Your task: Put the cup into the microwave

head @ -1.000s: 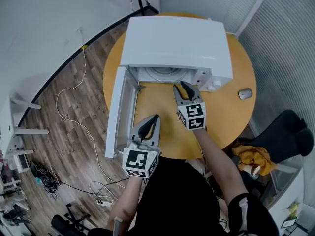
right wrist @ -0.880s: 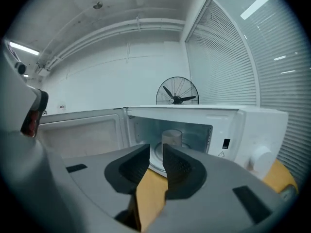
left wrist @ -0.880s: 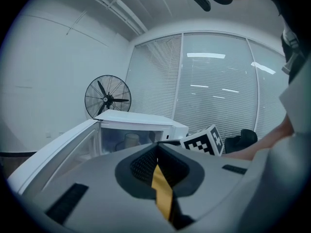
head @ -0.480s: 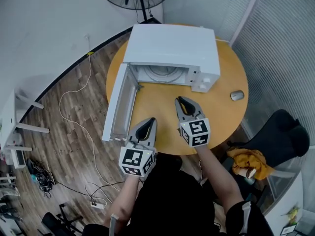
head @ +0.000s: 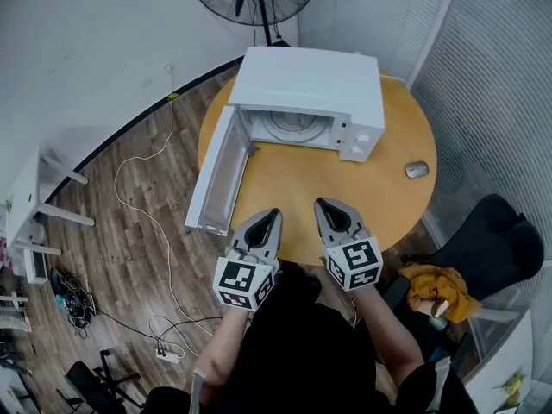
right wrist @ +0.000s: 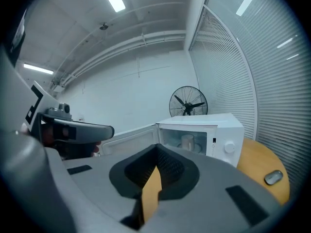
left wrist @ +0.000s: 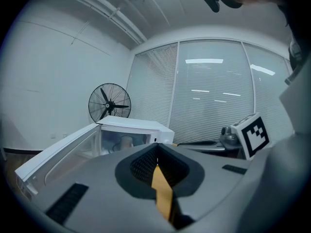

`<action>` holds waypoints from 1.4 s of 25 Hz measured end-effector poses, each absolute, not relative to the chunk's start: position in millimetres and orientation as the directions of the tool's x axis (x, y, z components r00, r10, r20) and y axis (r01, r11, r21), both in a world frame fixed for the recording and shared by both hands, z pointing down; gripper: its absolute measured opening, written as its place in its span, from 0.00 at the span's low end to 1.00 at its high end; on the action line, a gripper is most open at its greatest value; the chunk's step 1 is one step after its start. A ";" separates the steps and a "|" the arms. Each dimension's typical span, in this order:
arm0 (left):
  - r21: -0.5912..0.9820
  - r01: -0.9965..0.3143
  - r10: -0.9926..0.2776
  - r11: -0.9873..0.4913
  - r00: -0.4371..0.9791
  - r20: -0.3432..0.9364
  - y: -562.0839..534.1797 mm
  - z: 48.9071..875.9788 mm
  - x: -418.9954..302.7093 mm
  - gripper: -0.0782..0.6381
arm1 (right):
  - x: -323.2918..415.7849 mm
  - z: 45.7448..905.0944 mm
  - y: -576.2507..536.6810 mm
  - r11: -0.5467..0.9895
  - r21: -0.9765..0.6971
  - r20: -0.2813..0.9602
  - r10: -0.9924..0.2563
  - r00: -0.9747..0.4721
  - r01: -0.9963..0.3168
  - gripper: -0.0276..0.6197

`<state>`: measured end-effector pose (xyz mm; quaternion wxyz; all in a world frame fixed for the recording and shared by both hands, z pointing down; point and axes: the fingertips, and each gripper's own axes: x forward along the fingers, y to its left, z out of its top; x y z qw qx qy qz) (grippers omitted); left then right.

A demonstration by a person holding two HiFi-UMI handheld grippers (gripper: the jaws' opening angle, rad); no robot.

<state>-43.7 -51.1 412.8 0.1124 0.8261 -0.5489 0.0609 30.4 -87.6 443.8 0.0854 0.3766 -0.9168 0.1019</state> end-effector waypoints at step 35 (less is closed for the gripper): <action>0.115 -0.922 -0.893 -0.369 0.386 0.232 -12.5 410.1 -25.2 0.10 | 47.0 416.8 -19.0 0.764 -0.094 0.181 -0.617 -0.766 -0.638 0.05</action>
